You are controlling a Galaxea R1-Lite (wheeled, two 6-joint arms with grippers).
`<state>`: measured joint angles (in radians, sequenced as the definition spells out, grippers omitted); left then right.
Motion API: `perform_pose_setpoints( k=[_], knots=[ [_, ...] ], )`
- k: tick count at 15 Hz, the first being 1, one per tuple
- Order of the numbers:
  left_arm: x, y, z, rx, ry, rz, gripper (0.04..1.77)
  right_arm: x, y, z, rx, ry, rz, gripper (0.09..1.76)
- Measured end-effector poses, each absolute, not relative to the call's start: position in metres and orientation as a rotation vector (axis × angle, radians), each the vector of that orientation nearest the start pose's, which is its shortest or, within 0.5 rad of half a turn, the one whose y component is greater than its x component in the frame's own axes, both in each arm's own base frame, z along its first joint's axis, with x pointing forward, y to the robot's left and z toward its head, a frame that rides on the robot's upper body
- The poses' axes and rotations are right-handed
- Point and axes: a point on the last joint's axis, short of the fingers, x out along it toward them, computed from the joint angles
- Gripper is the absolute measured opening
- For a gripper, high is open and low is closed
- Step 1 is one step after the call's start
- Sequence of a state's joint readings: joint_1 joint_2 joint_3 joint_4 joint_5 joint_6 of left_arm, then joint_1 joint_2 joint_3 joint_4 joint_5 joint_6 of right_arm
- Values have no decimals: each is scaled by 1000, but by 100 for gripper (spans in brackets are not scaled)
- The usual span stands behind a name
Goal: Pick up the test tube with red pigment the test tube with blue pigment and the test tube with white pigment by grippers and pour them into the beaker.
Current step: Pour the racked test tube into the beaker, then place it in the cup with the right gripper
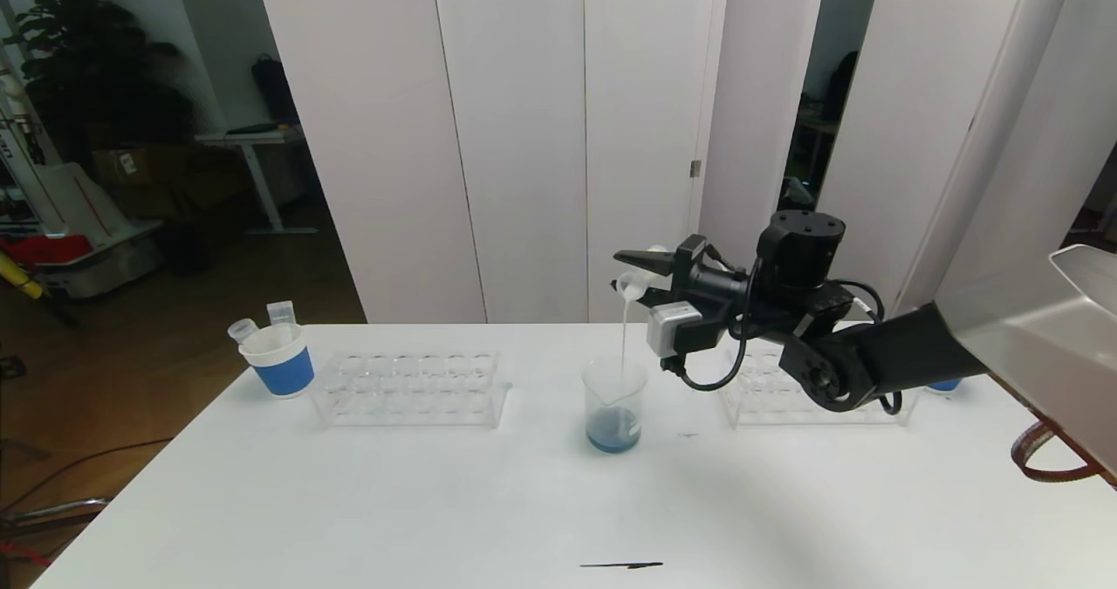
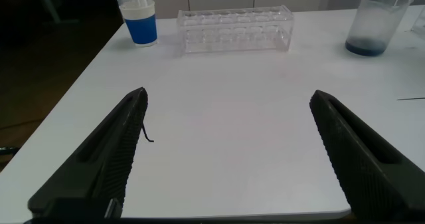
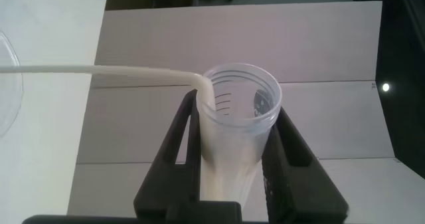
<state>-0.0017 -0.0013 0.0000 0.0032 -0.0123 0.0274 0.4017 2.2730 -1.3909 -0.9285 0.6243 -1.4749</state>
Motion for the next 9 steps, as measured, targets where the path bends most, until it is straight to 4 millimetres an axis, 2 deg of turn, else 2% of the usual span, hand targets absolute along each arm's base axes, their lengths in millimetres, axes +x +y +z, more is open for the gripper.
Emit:
perform_pose_setpoints(
  k=[9],
  knots=[
    [-23,0,75,27,2,-14,174,421,188,149,-1367,-802,779,59]
  ],
)
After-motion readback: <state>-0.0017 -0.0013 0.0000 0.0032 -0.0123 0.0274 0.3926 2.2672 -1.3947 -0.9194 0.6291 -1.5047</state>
